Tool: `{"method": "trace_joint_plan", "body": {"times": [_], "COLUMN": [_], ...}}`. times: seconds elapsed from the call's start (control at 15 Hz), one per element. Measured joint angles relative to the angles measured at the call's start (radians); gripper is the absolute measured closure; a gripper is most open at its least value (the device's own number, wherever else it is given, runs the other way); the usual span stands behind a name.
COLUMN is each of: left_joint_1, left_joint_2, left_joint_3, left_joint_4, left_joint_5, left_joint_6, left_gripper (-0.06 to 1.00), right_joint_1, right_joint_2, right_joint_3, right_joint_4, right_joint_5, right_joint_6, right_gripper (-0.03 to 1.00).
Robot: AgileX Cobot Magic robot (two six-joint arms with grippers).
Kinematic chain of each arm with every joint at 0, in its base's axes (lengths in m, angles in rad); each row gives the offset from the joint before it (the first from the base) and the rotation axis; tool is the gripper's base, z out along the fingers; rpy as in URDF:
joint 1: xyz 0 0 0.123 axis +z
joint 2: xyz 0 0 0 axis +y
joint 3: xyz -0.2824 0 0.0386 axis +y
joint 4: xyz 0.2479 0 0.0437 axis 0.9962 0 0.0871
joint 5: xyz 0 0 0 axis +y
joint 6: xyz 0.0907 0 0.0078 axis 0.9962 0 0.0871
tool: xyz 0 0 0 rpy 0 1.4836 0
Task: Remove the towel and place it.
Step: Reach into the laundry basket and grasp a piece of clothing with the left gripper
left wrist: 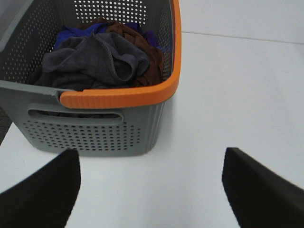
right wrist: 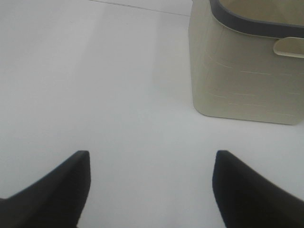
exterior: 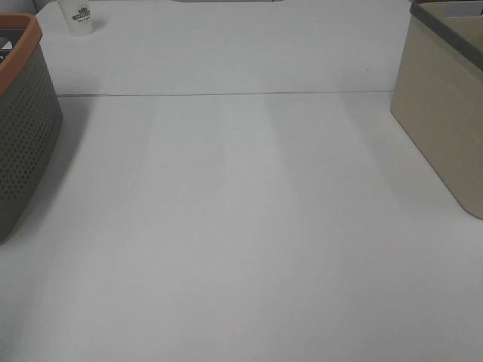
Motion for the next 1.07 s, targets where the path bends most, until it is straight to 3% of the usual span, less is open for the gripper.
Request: {"method": "trace_joint_plan", "body": {"times": [0.27, 0.8, 1.07], "left_joint_1": [0.000, 0.000, 0.000], "left_joint_2": [0.298, 0.764, 0.907], "left_joint_3": [-0.165, -0.400, -0.440], "left_joint_4": [0.128, 0.440, 0.530], "left_joint_5": [-0.114, -0.175, -0.177], "left_joint_6": [-0.199, -0.645, -0.858], "left_gripper": [0.18, 0.20, 0.22], "right_joint_1": [0.000, 0.000, 0.000], "right_joint_2": [0.000, 0.000, 0.000], "right_joint_3": [0.000, 0.000, 0.000], "right_joint_4": [0.000, 0.000, 0.000], "right_joint_5": [0.000, 0.000, 0.000], "right_joint_6": [0.000, 0.000, 0.000], "right_gripper": [0.25, 0.25, 0.25]}}
